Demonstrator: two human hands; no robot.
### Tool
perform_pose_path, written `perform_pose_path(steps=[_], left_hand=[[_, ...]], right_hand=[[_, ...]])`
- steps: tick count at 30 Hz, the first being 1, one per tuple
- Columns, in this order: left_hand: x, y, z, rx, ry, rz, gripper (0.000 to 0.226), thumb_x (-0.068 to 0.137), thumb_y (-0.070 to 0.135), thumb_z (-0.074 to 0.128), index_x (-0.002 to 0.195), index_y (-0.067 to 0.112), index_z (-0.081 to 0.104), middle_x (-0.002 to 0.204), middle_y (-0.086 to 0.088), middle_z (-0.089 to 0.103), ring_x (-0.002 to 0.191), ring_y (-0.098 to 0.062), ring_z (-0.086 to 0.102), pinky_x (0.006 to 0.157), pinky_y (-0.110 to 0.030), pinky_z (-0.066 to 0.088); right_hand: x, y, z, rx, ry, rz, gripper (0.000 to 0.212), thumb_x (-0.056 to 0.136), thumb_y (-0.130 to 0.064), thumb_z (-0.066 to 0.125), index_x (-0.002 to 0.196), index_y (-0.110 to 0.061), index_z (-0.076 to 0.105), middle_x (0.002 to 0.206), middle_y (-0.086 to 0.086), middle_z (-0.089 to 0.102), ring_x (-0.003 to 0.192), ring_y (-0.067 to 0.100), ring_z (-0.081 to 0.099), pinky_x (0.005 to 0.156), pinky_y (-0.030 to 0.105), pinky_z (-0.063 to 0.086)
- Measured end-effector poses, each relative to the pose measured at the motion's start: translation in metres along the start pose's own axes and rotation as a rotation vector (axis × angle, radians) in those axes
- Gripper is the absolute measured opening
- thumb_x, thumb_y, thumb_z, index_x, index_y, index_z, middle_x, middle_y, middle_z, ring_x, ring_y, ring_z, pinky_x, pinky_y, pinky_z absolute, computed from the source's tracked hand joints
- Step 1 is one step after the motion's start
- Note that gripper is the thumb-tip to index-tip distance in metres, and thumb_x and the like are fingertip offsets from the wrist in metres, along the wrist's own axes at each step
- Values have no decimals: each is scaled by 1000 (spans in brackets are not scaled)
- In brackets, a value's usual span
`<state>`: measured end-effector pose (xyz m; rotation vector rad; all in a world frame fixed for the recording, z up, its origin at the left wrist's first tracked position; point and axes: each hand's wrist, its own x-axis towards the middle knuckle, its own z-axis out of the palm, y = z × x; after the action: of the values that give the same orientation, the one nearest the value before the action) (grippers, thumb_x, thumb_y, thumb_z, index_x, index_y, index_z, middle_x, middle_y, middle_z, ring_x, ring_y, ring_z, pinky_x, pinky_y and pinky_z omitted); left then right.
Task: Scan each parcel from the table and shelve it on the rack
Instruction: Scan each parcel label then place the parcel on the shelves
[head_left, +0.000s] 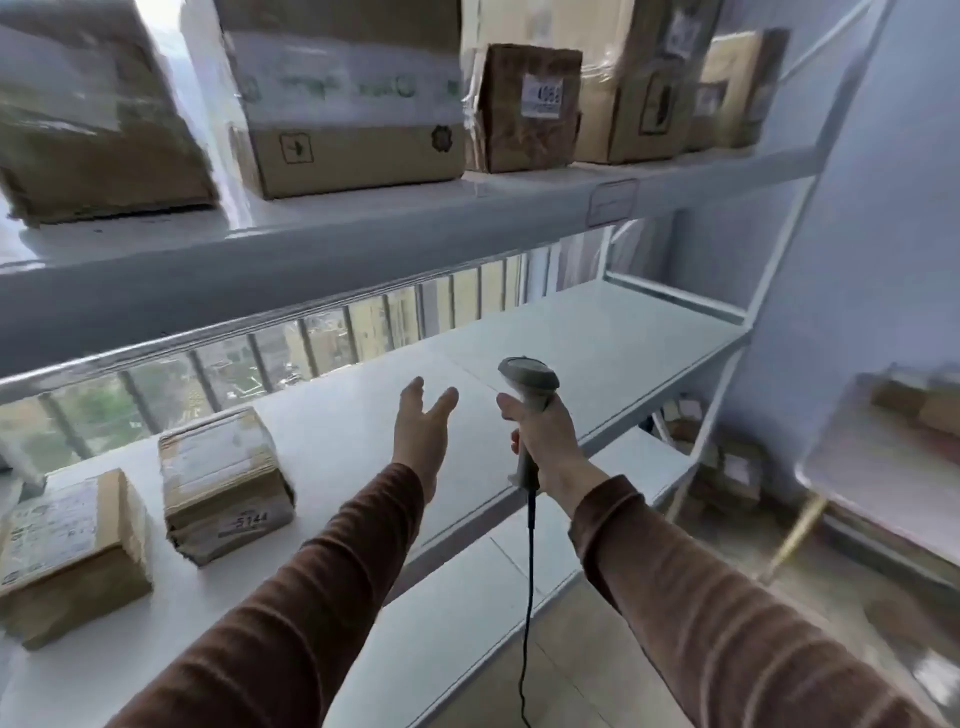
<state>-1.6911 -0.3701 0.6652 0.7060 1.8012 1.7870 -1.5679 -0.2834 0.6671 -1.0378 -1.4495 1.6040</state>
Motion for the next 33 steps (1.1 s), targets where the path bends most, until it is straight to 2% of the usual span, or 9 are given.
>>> perform_pose_path(steps=[5, 8, 11, 14, 16, 20, 26, 29, 33], left_hand=[[-17, 2, 133, -30, -291, -49, 71, 103, 34, 61, 162, 15, 26, 169, -3, 28, 152, -21, 31, 116, -34, 29], [-41, 9, 216, -10, -444, -70, 66, 104, 32, 61, 160, 12, 32, 163, -4, 37, 145, -24, 40, 104, -30, 32], [-67, 12, 299, 11, -571, -67, 39, 105, 21, 59, 141, 11, 47, 127, -3, 59, 118, -23, 54, 89, -25, 38], [-103, 18, 384, -22, -675, -80, 30, 105, 17, 58, 131, 23, 45, 103, 15, 57, 93, -5, 56, 69, -10, 43], [-124, 18, 440, -12, -746, -80, 29, 105, 16, 58, 133, 16, 48, 118, 7, 59, 109, -12, 57, 79, -6, 44], [-171, 18, 557, 24, -919, -99, 63, 104, 27, 61, 159, 11, 34, 157, -1, 42, 142, -18, 44, 113, -28, 30], [-241, 16, 712, 49, -1087, -97, 66, 96, 41, 63, 154, 20, 42, 149, 4, 51, 134, -13, 46, 102, -32, 33], [-267, 9, 773, 94, -1163, -73, 55, 106, 23, 54, 158, 16, 38, 154, 0, 44, 134, -11, 41, 103, -29, 31], [-293, -1, 838, 103, -1207, -98, 61, 105, 31, 56, 161, 18, 34, 163, -1, 40, 147, -19, 38, 107, -30, 29]], right_hand=[[1, -6, -140, 0, 274, -29, 20, 91, -20, 72, 106, -12, 60, 69, 4, 57, 49, 14, 48, 52, 26, 42], [-8, -12, -220, 29, 428, -66, 14, 92, -20, 73, 96, -11, 63, 71, 3, 59, 52, 15, 49, 48, 21, 43], [-19, -16, -301, 28, 529, -92, 16, 94, -25, 73, 86, -17, 61, 73, 7, 63, 55, 17, 51, 59, 29, 44], [-26, -14, -389, 17, 627, -129, 20, 91, -29, 74, 98, -16, 61, 75, 8, 62, 53, 18, 52, 57, 34, 43], [-30, -13, -450, -62, 730, -133, 26, 91, -34, 75, 106, -17, 63, 83, 3, 68, 64, 19, 61, 63, 37, 48], [-48, -17, -572, -145, 894, -160, 28, 93, -39, 73, 110, -18, 67, 96, 0, 74, 79, 20, 70, 71, 38, 54], [-80, -15, -738, -196, 1070, -138, 26, 92, -42, 72, 98, -17, 66, 84, 1, 70, 77, 25, 68, 65, 33, 45], [-90, -15, -797, -218, 1121, -130, 21, 94, -39, 71, 83, -25, 59, 78, -1, 66, 72, 17, 62, 69, 35, 44], [-93, -8, -861, -277, 1162, -101, 16, 94, -37, 72, 97, -23, 63, 87, -7, 67, 86, 18, 65, 76, 35, 48]])
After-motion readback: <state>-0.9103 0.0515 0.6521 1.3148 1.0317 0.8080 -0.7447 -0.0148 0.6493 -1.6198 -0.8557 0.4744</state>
